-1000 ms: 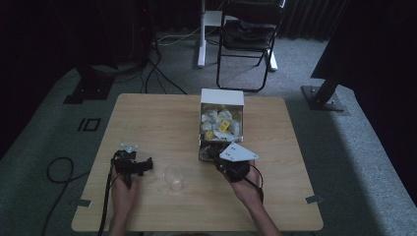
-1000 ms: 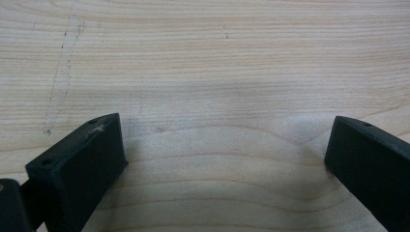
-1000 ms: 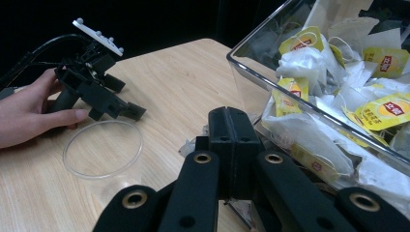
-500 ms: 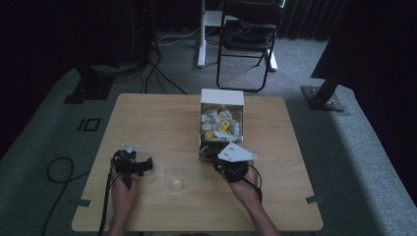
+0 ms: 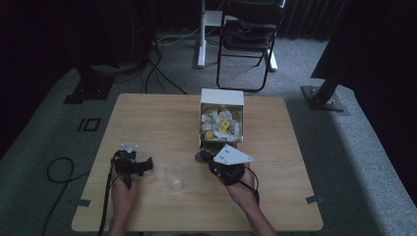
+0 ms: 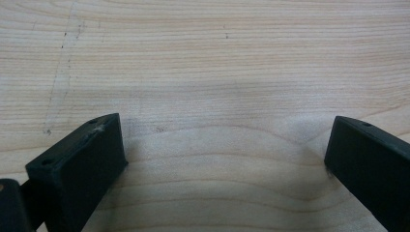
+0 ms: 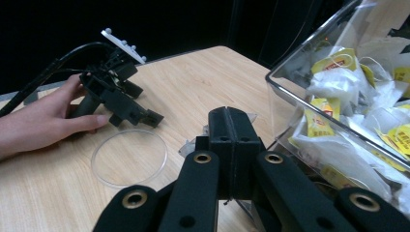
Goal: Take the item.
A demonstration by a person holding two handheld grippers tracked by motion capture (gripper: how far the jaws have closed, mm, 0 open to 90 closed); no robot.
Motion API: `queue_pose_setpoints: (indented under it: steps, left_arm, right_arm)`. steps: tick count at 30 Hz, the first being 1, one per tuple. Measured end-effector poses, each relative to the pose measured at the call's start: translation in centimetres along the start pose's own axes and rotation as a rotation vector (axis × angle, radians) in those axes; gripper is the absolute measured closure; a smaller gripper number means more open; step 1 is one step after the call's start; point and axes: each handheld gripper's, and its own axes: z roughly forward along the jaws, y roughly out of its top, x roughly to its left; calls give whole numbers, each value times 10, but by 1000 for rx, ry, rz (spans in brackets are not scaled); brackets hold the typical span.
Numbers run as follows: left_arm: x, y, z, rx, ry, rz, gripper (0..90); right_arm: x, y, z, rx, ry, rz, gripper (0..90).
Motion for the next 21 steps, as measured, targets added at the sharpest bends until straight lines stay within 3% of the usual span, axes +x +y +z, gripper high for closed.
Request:
queue_pose_setpoints:
  steps: [21]
  left_arm:
    - [0, 0, 0, 0, 0, 0, 12]
  right_arm:
    - [15, 2, 9, 3, 43, -12, 900]
